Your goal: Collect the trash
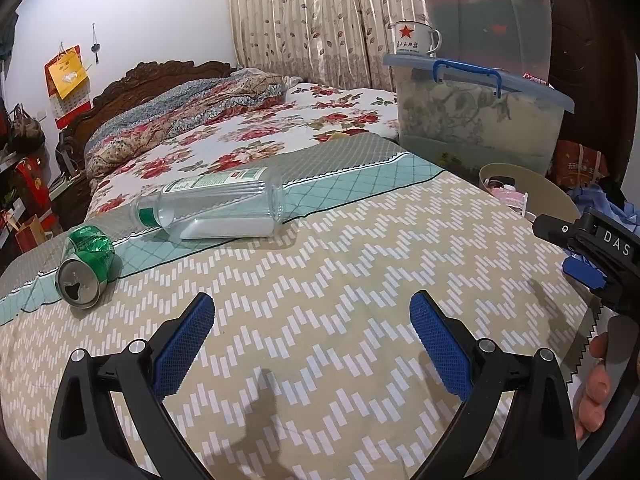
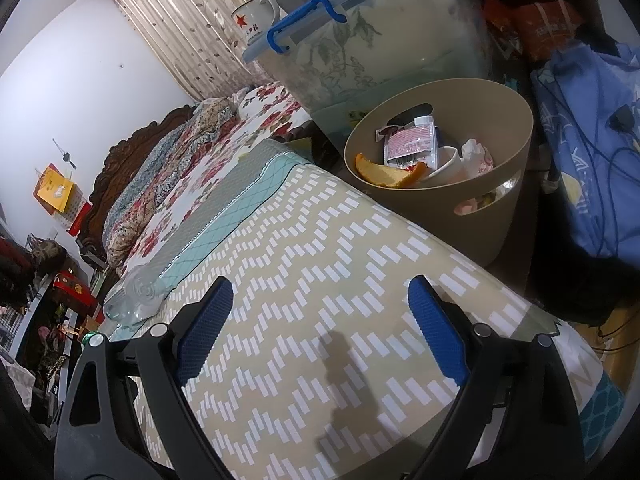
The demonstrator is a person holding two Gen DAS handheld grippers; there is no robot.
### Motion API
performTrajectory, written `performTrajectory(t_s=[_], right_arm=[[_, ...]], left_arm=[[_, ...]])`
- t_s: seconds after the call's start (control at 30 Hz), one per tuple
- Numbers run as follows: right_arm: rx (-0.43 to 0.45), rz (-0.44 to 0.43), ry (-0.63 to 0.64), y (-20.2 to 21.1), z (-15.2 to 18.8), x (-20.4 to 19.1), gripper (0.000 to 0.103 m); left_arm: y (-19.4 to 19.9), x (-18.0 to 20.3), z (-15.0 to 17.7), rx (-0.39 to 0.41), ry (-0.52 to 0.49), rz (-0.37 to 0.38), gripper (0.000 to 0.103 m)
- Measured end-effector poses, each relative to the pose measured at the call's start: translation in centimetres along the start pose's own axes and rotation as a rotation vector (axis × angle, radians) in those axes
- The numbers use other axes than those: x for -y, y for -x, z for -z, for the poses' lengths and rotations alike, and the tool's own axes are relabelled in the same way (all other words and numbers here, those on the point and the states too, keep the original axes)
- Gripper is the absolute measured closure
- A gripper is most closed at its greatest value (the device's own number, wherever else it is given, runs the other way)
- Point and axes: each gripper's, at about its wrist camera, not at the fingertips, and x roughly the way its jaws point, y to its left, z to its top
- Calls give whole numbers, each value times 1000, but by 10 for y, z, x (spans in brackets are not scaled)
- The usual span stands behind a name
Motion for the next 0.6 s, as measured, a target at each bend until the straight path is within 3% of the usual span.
performTrajectory(t_s=[0.6], right_arm=[[-15,13,0,-3,1,2,14]], left_arm=[[0,-2,-1,-3,9,25,9]])
